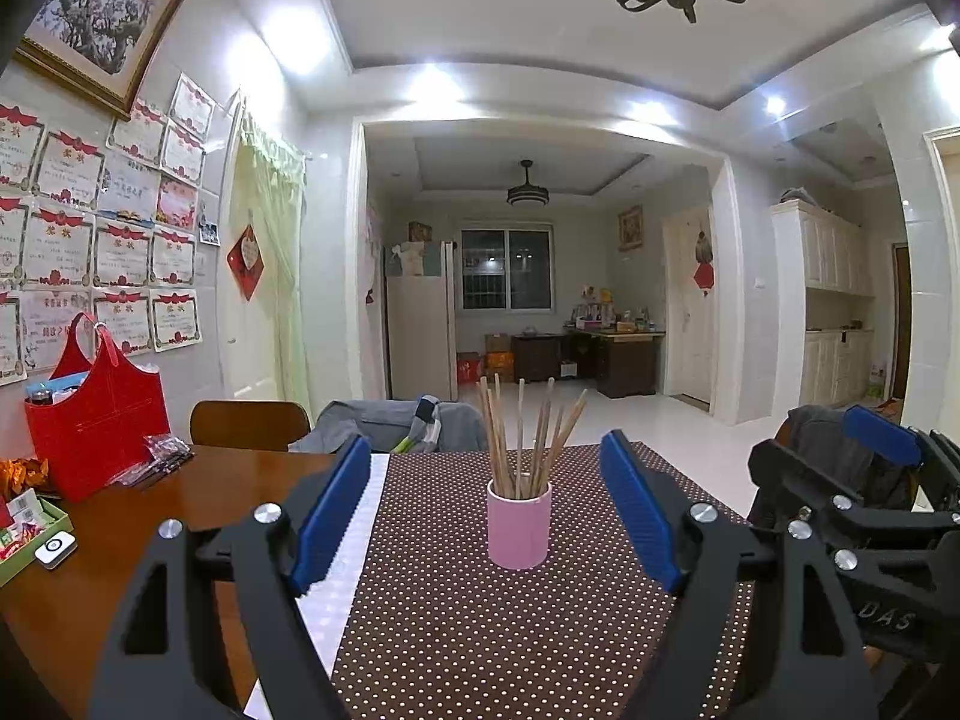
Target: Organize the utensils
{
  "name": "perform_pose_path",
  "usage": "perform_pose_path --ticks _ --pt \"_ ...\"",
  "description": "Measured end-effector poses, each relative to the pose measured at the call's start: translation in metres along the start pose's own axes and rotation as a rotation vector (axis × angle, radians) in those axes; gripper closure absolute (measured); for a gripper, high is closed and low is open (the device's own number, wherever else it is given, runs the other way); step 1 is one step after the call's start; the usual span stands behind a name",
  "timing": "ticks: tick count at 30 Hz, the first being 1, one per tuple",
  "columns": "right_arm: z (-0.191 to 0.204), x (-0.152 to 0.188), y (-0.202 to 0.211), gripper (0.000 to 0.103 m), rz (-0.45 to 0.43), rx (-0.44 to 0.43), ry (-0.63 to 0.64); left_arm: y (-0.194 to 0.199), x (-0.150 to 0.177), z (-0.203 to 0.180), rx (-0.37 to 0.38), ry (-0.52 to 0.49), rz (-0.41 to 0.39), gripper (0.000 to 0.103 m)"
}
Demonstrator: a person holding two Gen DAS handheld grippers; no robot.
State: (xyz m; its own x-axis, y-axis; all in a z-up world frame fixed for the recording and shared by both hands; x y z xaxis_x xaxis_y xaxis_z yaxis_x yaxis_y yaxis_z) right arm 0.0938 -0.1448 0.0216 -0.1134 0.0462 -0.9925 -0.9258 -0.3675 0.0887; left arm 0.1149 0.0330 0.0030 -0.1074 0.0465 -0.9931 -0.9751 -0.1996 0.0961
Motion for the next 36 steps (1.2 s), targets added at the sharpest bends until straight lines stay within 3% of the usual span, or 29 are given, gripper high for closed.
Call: perform_pose_path --ticks 36 --pt "0.0017 0.0061 0.0 0.008 0.009 -0.007 -0.027 -0.0002 0.0026 -0.0059 0.0 -0.012 -0.001 0.025"
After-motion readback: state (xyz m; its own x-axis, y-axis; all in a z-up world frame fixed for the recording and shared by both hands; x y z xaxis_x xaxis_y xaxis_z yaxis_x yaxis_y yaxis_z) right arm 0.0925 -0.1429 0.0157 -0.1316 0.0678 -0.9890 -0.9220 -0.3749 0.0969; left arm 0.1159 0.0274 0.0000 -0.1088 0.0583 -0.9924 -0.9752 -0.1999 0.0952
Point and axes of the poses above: each gripper's, at about its wrist camera, not at the fingertips, and y roughly against the way its jaws point, z to its left, x to its underside, the point moved 9 cm from there along -y, roughly the way its jaws point, and after that the axes turned 12 degrees about -x, right-handed, at the moved point
